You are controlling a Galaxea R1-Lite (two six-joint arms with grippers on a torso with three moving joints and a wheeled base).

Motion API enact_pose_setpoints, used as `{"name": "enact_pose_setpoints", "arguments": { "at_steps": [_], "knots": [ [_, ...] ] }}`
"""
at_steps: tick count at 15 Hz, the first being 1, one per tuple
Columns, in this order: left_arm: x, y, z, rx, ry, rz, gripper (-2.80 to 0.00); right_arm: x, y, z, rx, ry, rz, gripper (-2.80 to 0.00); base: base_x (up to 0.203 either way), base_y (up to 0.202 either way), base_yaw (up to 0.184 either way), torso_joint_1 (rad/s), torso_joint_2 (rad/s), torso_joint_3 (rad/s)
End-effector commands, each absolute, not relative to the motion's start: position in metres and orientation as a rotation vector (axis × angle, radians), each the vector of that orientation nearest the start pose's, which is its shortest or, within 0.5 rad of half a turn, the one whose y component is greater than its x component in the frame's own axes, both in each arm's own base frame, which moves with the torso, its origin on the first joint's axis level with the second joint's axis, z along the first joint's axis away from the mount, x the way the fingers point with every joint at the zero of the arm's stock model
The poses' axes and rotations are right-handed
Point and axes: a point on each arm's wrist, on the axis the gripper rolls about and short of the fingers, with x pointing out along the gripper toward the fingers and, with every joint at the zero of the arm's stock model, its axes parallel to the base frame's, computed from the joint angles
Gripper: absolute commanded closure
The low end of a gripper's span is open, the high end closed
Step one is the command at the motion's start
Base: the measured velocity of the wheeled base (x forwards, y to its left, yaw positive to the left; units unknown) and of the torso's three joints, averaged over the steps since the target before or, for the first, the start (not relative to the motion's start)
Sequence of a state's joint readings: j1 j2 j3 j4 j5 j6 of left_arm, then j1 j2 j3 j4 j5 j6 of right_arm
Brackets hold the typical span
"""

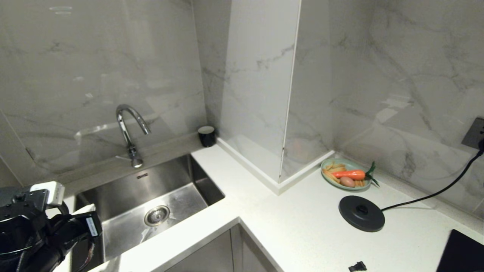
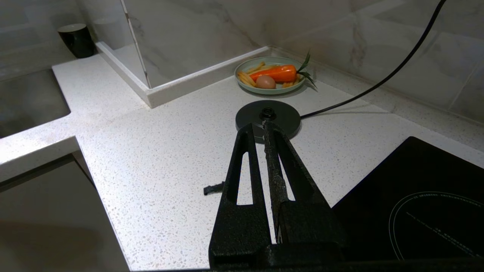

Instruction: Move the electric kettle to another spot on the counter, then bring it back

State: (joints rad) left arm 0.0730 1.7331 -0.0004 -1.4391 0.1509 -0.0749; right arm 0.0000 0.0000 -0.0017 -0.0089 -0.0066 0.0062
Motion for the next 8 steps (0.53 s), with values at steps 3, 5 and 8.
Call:
{"name": "enact_pose_setpoints", "arguments": {
  "at_steps": [3, 5, 8],
  "knots": [
    [0.133, 0.001, 0.140, -0.016, 0.045, 0.133, 0.00, -0.023, 0.000, 0.077, 0.006, -0.009, -0.006, 0.00, 0.000, 0.000, 0.000, 0.000, 0.00, 0.000],
    [0.103, -0.003, 0.151, -0.004, 0.013, 0.083, 0.00, -0.023, 0.000, 0.077, 0.006, -0.010, -0.006, 0.00, 0.000, 0.000, 0.000, 0.000, 0.00, 0.000],
    [0.053, -0.003, 0.160, 0.005, -0.014, -0.011, 0.00, -0.023, 0.000, 0.077, 0.006, -0.011, -0.006, 0.00, 0.000, 0.000, 0.000, 0.000, 0.00, 0.000]
  ]
}}
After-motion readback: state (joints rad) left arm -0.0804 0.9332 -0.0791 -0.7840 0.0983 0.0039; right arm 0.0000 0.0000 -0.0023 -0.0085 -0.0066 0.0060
